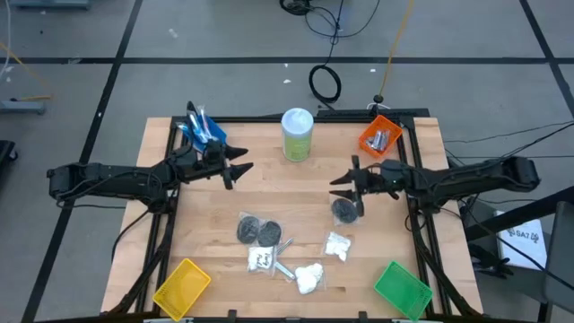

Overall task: Pick & Place Travel size toiletries
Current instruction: Put the nail cutter into the orange bin

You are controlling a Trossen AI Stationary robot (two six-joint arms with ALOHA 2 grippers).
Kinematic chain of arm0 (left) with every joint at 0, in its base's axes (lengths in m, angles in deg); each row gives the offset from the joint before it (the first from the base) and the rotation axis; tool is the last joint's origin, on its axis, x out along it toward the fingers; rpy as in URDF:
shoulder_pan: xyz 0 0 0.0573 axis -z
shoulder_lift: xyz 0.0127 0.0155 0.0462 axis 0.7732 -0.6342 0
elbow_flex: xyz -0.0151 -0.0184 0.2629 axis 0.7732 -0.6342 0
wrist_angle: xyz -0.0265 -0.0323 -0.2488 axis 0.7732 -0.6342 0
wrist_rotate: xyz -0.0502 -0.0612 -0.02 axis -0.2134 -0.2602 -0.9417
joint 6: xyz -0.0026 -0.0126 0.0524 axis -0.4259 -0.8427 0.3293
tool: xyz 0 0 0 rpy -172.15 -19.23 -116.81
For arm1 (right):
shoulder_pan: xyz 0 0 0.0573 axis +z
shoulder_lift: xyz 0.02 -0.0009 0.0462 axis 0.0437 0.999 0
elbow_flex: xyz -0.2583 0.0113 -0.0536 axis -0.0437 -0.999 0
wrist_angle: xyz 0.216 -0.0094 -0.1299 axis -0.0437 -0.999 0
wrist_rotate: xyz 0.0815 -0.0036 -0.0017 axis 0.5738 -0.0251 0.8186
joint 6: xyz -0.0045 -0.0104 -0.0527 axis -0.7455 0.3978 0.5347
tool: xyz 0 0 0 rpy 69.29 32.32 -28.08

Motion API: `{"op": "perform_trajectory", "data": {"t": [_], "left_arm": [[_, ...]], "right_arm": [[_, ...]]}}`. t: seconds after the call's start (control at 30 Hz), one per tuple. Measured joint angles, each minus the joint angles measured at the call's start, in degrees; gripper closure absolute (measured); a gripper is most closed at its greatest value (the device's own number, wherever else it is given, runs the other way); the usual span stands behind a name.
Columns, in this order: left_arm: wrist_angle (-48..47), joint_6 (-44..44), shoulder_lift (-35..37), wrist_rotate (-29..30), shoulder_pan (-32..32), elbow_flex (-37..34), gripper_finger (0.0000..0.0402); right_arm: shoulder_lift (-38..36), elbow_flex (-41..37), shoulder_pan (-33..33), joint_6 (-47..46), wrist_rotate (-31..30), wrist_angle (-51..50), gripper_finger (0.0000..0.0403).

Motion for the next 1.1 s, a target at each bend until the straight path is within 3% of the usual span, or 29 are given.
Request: {"op": "perform_trajectory", "data": {"t": [0.27,0.43,0.5,0.57,0.73,0.97,1.1], "left_arm": [[-6.7,-4.25,0.0,-1.9,0.0,0.0,0.008],[-8.27,-6.67,-1.13,-16.59,1.87,0.0,0.008],[-8.36,-7.63,-3.46,-16.42,5.81,0.74,0.008],[-9.78,-6.72,-6.58,-11.89,11.54,3.05,0.008],[-23.67,-2.23,-19.36,-1.53,25.25,17.51,0.008],[-51.49,-2.42,-38.87,-0.95,32.31,42.31,0.008],[-57.62,-1.23,-47.59,-2.52,33.52,50.62,0.008]], "right_arm": [[-8.6,2.6,7.07,4.81,-18.46,-14.89,0.0287],[-13.09,2.71,9.26,4.82,-18.51,-15.09,0.0287],[-13.88,2.71,9.68,4.8,-18.57,-15.11,0.0287],[-13.99,2.71,9.94,4.8,-18.59,-15.16,0.0287],[-13.31,2.69,9.94,4.8,-18.59,-15.71,0.0287],[-13.11,2.69,9.92,4.78,-18.75,-15.53,0.0287],[-13.11,2.69,9.92,4.74,-18.78,-15.46,0.0287]]}}
